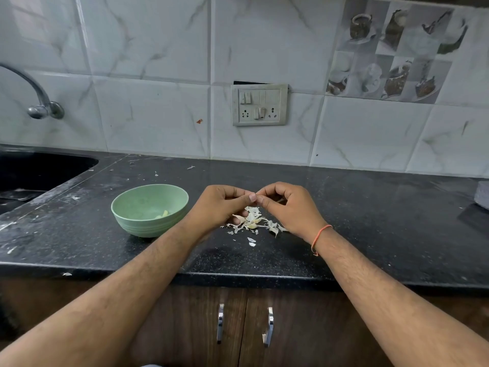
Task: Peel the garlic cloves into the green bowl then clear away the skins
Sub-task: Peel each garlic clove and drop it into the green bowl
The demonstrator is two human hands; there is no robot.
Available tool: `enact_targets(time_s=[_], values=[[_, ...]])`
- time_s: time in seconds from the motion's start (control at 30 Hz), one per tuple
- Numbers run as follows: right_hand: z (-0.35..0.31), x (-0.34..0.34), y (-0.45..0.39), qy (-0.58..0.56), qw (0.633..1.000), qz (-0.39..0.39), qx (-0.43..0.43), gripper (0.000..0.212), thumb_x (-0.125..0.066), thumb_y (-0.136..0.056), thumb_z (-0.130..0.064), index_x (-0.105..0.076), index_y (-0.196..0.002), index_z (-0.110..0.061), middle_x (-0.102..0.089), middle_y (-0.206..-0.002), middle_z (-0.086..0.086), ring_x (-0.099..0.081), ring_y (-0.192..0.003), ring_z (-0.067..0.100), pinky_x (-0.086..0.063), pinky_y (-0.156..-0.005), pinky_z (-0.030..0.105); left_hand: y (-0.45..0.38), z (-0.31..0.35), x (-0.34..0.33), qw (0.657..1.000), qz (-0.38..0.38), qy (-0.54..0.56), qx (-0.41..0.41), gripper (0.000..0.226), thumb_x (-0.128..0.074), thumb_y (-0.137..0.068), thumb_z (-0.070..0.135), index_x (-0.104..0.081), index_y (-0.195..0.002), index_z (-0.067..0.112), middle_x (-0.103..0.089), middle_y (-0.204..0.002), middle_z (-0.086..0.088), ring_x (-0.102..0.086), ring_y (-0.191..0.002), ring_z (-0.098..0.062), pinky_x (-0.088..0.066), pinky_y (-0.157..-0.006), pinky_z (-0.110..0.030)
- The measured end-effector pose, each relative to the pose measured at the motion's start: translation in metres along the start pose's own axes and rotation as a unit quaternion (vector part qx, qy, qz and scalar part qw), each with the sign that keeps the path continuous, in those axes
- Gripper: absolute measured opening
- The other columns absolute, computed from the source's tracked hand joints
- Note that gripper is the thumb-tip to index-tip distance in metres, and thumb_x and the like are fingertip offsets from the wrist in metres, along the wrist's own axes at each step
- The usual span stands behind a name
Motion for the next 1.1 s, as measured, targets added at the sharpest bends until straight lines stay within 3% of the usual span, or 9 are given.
enact_targets(time_s=[0.23, 0.37, 0.4, 0.47, 0.5, 0.6, 0.7, 0.87, 1.1], values=[[0.022, -0.012, 0.001, -0.107, 0.993, 0.010, -0.056, 0.008, -0.078, -0.097, -0.025, -0.080, -0.098, -0.018, -0.074, -0.082, -0.005, -0.062, -0.074, 0.005, -0.053, -0.070, 0.024, -0.003, -0.020, -0.004, 0.999, -0.018, -0.025, 0.040, 0.031, -0.074, -0.100, 0.030, -0.078, -0.094, 0.000, -0.075, -0.077, -0.008, -0.062, -0.065, -0.015, -0.053, -0.057, -0.021], [0.035, -0.006, -0.001, -0.130, 0.987, 0.025, -0.086, 0.008, -0.078, -0.097, -0.024, -0.080, -0.099, -0.016, -0.071, -0.076, -0.002, -0.057, -0.066, 0.007, -0.049, -0.062, 0.023, -0.001, -0.020, -0.006, 0.981, -0.044, -0.190, 0.004, 0.018, -0.063, -0.105, 0.009, -0.081, -0.102, 0.011, -0.082, -0.093, 0.004, -0.069, -0.070, -0.009, -0.058, -0.062, -0.026], [0.036, -0.005, -0.001, -0.111, 0.990, 0.022, -0.085, 0.008, -0.078, -0.097, -0.025, -0.081, -0.098, -0.018, -0.072, -0.075, -0.007, -0.057, -0.065, 0.004, -0.048, -0.062, 0.021, -0.003, -0.014, -0.003, 0.966, -0.037, -0.254, -0.021, 0.030, -0.059, -0.103, 0.001, -0.082, -0.103, 0.019, -0.081, -0.093, 0.012, -0.071, -0.071, -0.007, -0.060, -0.066, -0.028], [0.037, -0.004, -0.003, -0.075, 0.994, 0.016, -0.081, 0.006, -0.080, -0.095, -0.028, -0.081, -0.096, -0.022, -0.074, -0.076, -0.009, -0.060, -0.066, 0.001, -0.050, -0.065, 0.020, -0.003, 0.003, 0.002, 0.931, -0.006, -0.359, -0.058, 0.049, -0.051, -0.093, -0.005, -0.083, -0.100, 0.031, -0.071, -0.076, 0.028, -0.067, -0.062, -0.003, -0.055, -0.062, -0.023], [0.037, -0.005, -0.003, -0.062, 0.995, 0.014, -0.078, 0.006, -0.081, -0.095, -0.029, -0.082, -0.095, -0.024, -0.075, -0.077, -0.009, -0.061, -0.067, 0.000, -0.051, -0.066, 0.020, -0.003, 0.013, 0.005, 0.921, 0.013, -0.382, -0.071, 0.045, -0.053, -0.091, 0.000, -0.083, -0.101, 0.032, -0.066, -0.068, 0.030, -0.062, -0.057, -0.001, -0.049, -0.057, -0.016], [0.033, -0.007, -0.005, -0.043, 0.997, 0.007, -0.066, 0.004, -0.081, -0.095, -0.030, -0.081, -0.094, -0.026, -0.077, -0.081, -0.011, -0.063, -0.069, -0.003, -0.051, -0.067, 0.017, -0.008, 0.026, 0.010, 0.926, 0.047, -0.365, -0.084, 0.019, -0.075, -0.090, 0.028, -0.080, -0.106, 0.036, -0.066, -0.072, 0.034, -0.063, -0.066, 0.011, -0.046, -0.064, -0.006], [0.027, -0.008, -0.005, -0.031, 0.998, 0.002, -0.050, 0.003, -0.080, -0.095, -0.030, -0.082, -0.095, -0.027, -0.078, -0.084, -0.012, -0.066, -0.073, -0.001, -0.052, -0.069, 0.018, -0.011, 0.023, 0.009, 0.943, 0.044, -0.319, -0.087, 0.018, -0.084, -0.087, 0.044, -0.082, -0.102, 0.036, -0.070, -0.073, 0.035, -0.065, -0.069, 0.015, -0.041, -0.061, -0.003], [0.025, -0.010, -0.002, -0.003, 0.999, -0.003, -0.051, 0.005, -0.077, -0.098, -0.032, -0.081, -0.097, -0.029, -0.078, -0.087, -0.012, -0.068, -0.077, 0.003, -0.057, -0.073, 0.022, -0.009, 0.016, 0.007, 0.958, 0.048, -0.269, -0.086, 0.012, -0.083, -0.090, 0.040, -0.084, -0.093, 0.029, -0.073, -0.068, 0.023, -0.062, -0.058, 0.009, -0.041, -0.057, -0.007], [0.036, -0.018, 0.000, 0.053, 0.995, -0.026, -0.086, 0.014, -0.066, -0.104, -0.036, -0.077, -0.101, -0.027, -0.073, -0.083, -0.013, -0.061, -0.070, -0.001, -0.049, -0.071, 0.023, -0.009, 0.006, -0.007, 0.918, 0.007, -0.384, -0.097, 0.012, -0.073, -0.099, 0.040, -0.073, -0.090, 0.032, -0.073, -0.086, 0.017, -0.059, -0.068, 0.009, -0.039, -0.061, -0.015]])
Point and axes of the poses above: each hand's wrist, its own y-axis away from the middle knuckle, its own x-axis out of the back of the hand, z = x × y, the point moved 9 cm from there along -y, towards the middle knuckle
